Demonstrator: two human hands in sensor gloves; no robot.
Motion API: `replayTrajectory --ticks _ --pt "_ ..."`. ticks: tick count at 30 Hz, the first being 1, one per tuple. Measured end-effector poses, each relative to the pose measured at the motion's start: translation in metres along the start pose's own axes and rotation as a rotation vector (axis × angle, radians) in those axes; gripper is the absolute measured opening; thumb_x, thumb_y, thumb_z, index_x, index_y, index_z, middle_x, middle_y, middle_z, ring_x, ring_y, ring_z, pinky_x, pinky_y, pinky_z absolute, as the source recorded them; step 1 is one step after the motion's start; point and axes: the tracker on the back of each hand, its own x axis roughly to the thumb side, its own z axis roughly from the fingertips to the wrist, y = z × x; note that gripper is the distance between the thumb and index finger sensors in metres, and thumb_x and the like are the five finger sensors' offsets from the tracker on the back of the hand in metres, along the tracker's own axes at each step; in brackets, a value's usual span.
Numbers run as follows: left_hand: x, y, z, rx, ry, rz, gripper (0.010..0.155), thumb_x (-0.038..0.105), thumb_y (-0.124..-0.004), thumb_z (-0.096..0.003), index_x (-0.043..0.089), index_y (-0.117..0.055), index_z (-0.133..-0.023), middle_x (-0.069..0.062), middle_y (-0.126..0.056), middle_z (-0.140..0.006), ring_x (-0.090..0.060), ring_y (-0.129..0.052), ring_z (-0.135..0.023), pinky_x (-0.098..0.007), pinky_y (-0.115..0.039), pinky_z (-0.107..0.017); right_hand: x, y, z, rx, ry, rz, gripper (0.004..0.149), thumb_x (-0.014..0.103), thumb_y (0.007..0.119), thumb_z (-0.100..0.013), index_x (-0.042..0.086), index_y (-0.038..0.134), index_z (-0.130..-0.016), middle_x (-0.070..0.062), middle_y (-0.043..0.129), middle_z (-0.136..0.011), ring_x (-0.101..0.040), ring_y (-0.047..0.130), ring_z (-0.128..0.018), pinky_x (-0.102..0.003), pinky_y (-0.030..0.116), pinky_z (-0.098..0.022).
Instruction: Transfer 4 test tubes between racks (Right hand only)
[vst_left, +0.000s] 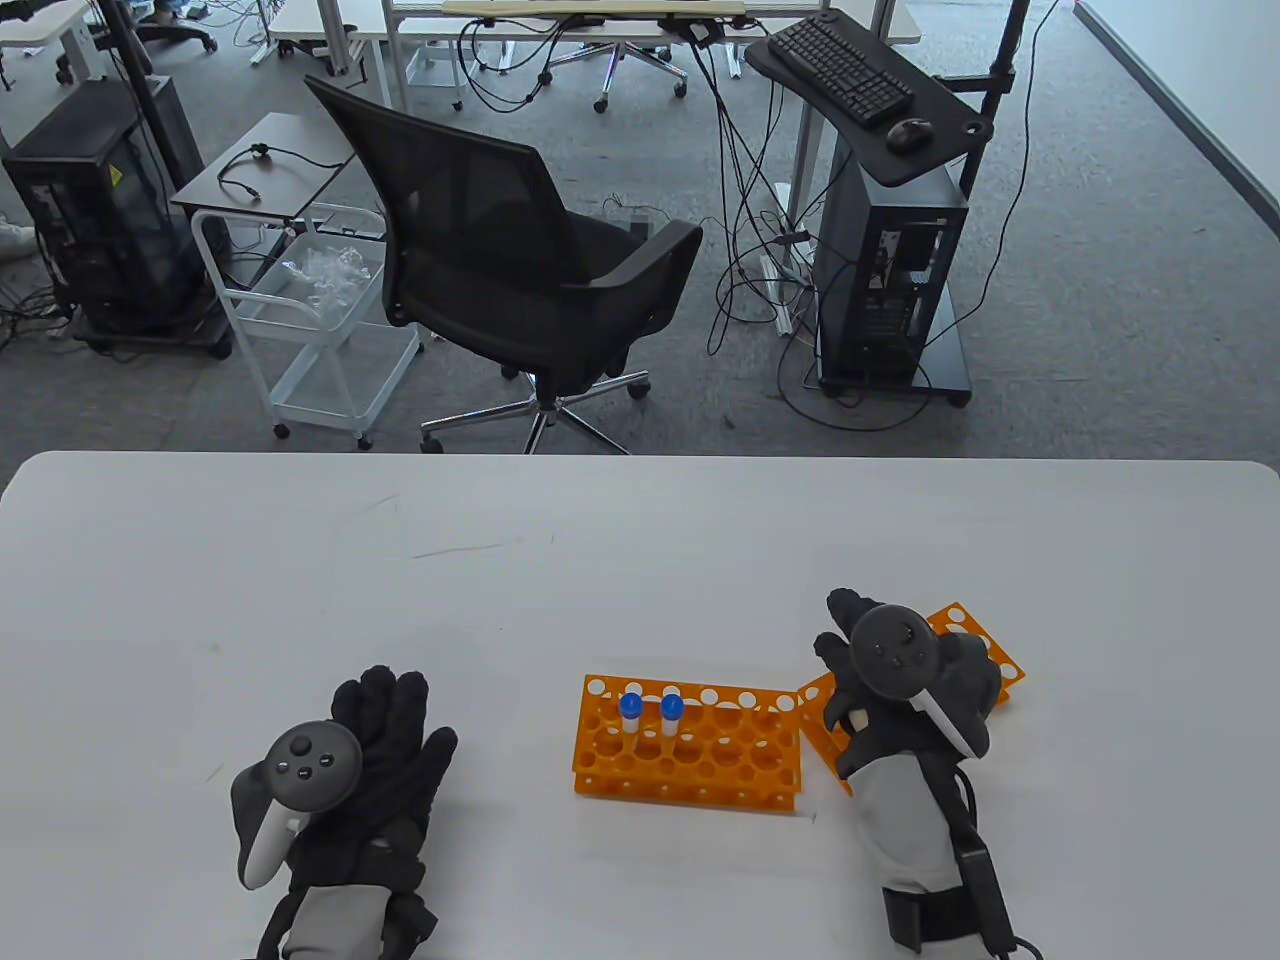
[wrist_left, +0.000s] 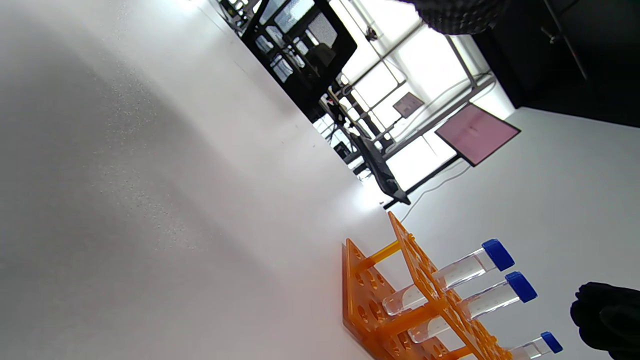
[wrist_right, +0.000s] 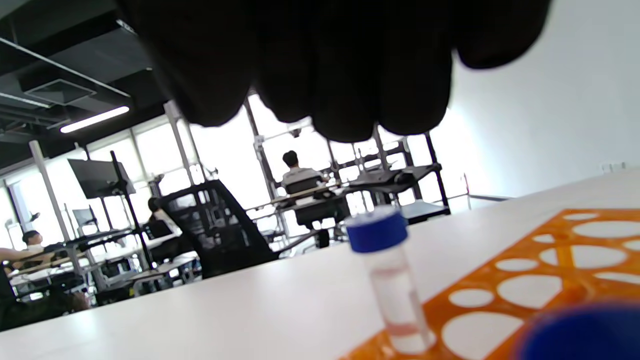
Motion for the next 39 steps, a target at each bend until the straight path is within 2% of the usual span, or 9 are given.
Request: replayTrajectory --ticks 11,19,29,39 --pt "0.000 0.000 0.000 -0.004 -0.002 0.005 0.070 0.061 -0.053 -0.0589 0.043 -0.014 -0.114 0.016 0.007 -0.117 -0.009 0.022 -0.104 -0.041 0.014 -0.075 -0.012 0.024 -0.013 0.136 0.079 0.071 0.056 0.029 0.085 -0.045 0.007 0.077 -0.095 -0.025 0.085 -0.091 -0.050 0.081 -0.078 -0.067 0.060 -0.059" --pt "0.001 0.000 0.000 -0.007 -0.006 0.003 0.070 0.061 -0.053 -0.0590 0.043 -0.014 -0.114 0.016 0.007 -0.117 -0.009 0.022 -0.104 -0.041 0.014 -0.075 -0.013 0.031 -0.019 0.207 0.126 0.109 0.056 0.028 0.084 -0.045 0.006 0.077 -0.096 -0.024 0.086 -0.090 -0.050 0.082 -0.077 -0.067 0.061 -0.058" --pt "0.001 0.000 0.000 -0.008 -0.010 0.001 0.070 0.061 -0.053 -0.0590 0.042 -0.014 -0.114 0.016 0.007 -0.117 -0.009 0.022 -0.104 -0.041 0.014 -0.075 -0.014 0.034 -0.020 0.233 0.157 0.113 0.051 0.026 0.084 -0.045 0.007 0.081 -0.092 -0.022 0.092 -0.084 -0.048 0.087 -0.072 -0.065 0.064 -0.055" --pt "0.001 0.000 -0.001 -0.008 -0.014 0.001 0.070 0.061 -0.053 -0.0590 0.042 -0.014 -0.114 0.016 0.007 -0.117 -0.009 0.022 -0.104 -0.041 0.014 -0.075 -0.009 0.027 -0.018 0.191 0.133 0.096 0.049 0.024 0.083 -0.045 0.007 0.082 -0.090 -0.022 0.093 -0.082 -0.047 0.089 -0.069 -0.065 0.065 -0.054"
